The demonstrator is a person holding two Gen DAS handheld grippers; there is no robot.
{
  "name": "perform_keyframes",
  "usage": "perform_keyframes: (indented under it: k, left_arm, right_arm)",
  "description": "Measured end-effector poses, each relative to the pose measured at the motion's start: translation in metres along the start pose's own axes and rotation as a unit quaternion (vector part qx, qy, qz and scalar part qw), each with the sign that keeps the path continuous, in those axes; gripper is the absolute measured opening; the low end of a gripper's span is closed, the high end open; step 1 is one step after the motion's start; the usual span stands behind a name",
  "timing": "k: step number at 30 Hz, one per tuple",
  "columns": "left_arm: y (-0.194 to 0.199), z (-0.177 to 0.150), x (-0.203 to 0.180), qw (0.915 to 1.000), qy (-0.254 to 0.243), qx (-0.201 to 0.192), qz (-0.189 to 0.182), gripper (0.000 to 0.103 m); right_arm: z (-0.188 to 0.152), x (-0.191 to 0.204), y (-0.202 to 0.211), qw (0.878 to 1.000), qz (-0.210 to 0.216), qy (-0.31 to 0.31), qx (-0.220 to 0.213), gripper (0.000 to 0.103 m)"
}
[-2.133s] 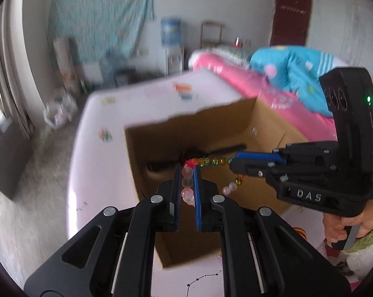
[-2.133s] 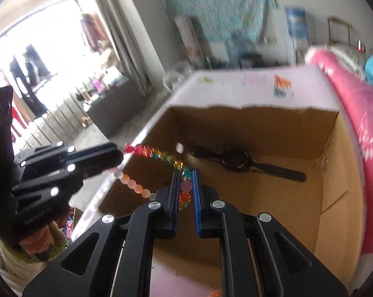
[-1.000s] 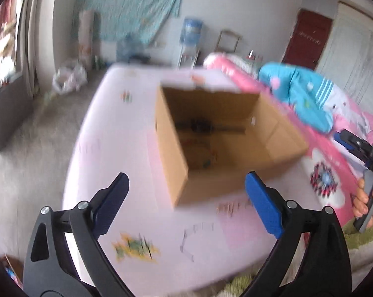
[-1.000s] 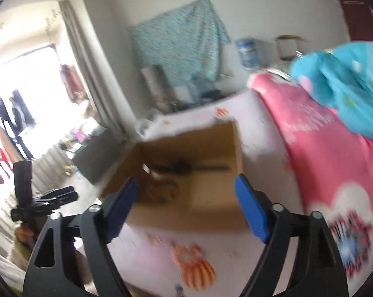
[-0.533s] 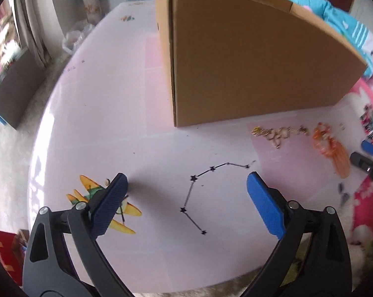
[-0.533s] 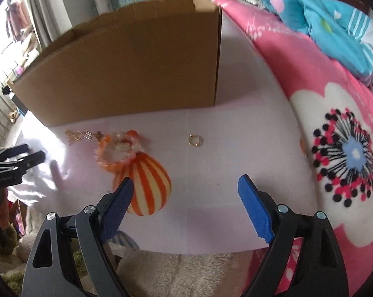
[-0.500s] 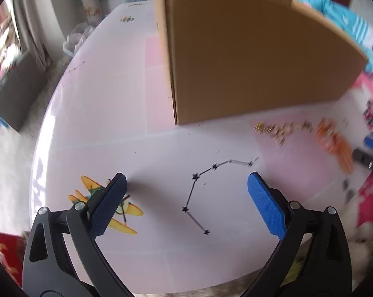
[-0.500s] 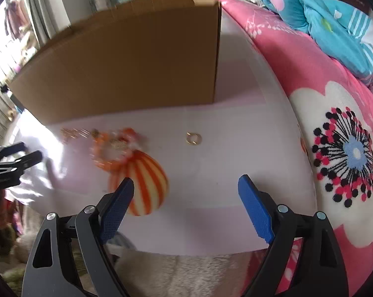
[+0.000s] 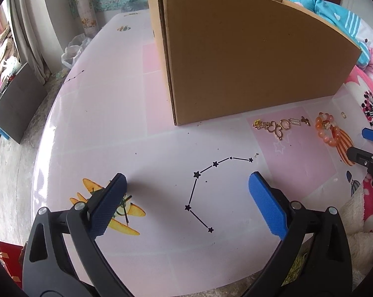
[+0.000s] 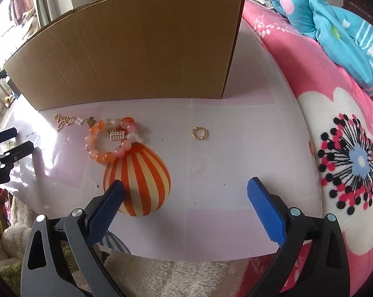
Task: Organize jewelry
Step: 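Withdraw both grippers from the box back over the table, then grasp the orange bead bracelet with the right gripper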
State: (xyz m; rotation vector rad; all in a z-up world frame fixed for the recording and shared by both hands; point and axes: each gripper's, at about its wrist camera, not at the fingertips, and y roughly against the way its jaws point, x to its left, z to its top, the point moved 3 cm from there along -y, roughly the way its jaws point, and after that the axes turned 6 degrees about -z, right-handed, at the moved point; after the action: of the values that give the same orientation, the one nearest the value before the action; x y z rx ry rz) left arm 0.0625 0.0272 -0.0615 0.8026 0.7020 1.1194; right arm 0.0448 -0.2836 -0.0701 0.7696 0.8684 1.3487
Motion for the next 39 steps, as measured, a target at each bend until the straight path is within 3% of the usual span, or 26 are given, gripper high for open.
perform_keyframes:
  k: [8,11,14,16,19,23,25,28,34,39]
  left_arm:
    - [-0.001,0.002,-0.004,0.9999,-0.009,-0.007,-0.007,0.096]
    - [0.000,0.003,-0.004,0.9999,-0.008,-0.007,-0.001,0.096]
    - [0.010,0.010,-0.002,0.9989,-0.003,-0.046,-0.004,0.095]
    - [0.019,0.022,0.000,0.9967,0.000,-0.081,-0.003,0.095]
    - [0.029,0.040,0.001,0.9931,0.006,-0.117,0.002,0.095]
    - [0.029,0.052,-0.004,0.9918,0.005,-0.128,0.002,0.095]
    - [0.028,0.057,-0.007,0.9913,0.004,-0.132,0.006,0.095]
    - [0.028,0.062,-0.012,0.9907,0.001,-0.136,0.007,0.095]
    - [0.025,0.066,-0.008,0.9901,0.004,-0.140,0.005,0.095]
    - [0.022,0.051,-0.015,0.9925,-0.013,-0.120,-0.016,0.095]
  right_arm:
    - [0.005,0.001,0.003,1.000,0.019,0.016,-0.005,0.096]
    - [0.015,-0.006,0.014,0.997,0.064,-0.030,-0.017,0.096]
    - [0.030,-0.010,0.025,0.988,0.133,-0.068,-0.040,0.096]
    - [0.041,-0.010,0.031,0.983,0.152,-0.079,-0.063,0.096]
    - [0.059,-0.010,0.038,0.976,0.174,-0.085,-0.094,0.081]
    - [0.078,-0.007,0.028,0.973,0.188,-0.095,-0.091,0.053]
    - [0.083,-0.007,0.024,0.973,0.191,-0.098,-0.088,0.047]
    - [0.089,-0.008,0.024,0.972,0.190,-0.103,-0.090,0.043]
    - [0.095,-0.011,0.027,0.972,0.186,-0.103,-0.103,0.042]
    - [0.082,-0.004,0.031,0.978,0.175,-0.072,-0.087,0.039]
